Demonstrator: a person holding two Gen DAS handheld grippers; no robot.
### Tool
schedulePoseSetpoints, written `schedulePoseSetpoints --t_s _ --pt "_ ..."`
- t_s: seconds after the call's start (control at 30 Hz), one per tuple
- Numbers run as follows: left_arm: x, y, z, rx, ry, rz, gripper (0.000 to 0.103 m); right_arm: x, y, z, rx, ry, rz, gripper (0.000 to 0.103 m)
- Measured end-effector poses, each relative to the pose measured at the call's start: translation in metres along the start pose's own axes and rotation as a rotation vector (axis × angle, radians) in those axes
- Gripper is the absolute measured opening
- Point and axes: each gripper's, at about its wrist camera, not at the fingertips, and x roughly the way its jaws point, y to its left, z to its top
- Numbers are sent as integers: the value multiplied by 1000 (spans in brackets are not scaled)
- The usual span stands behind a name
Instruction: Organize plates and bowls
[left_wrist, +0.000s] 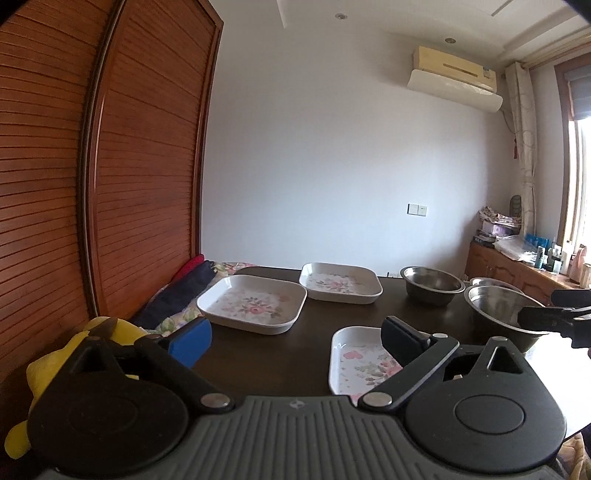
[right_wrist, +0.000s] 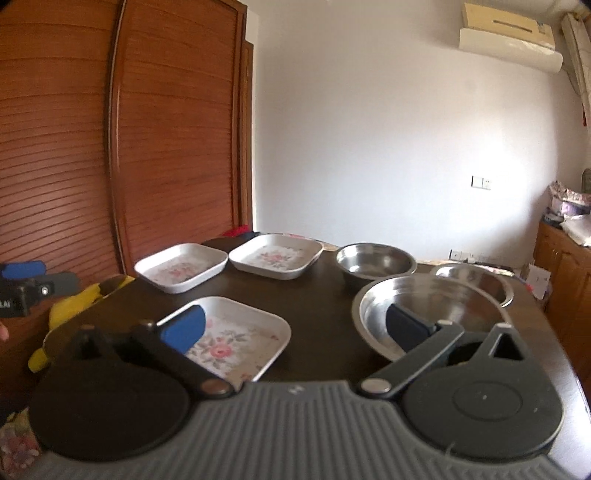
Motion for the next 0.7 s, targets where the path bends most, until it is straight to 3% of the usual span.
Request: schedulePoseSetpoints --t_s 0.37,0.5,0.6,0.7 --pt "23 1 15 40 0 -23 103 9 -13 2 -39 22 43 103" --pt "45 8 23 82 37 -55 103 31 -22 14 49 46 148 103" --pt "63 18 29 100 77 -82 102 51 -20 26 46 64 202 103" --pt "84 30 34 134 121 -85 93 75 -12 40 49 106 256 103"
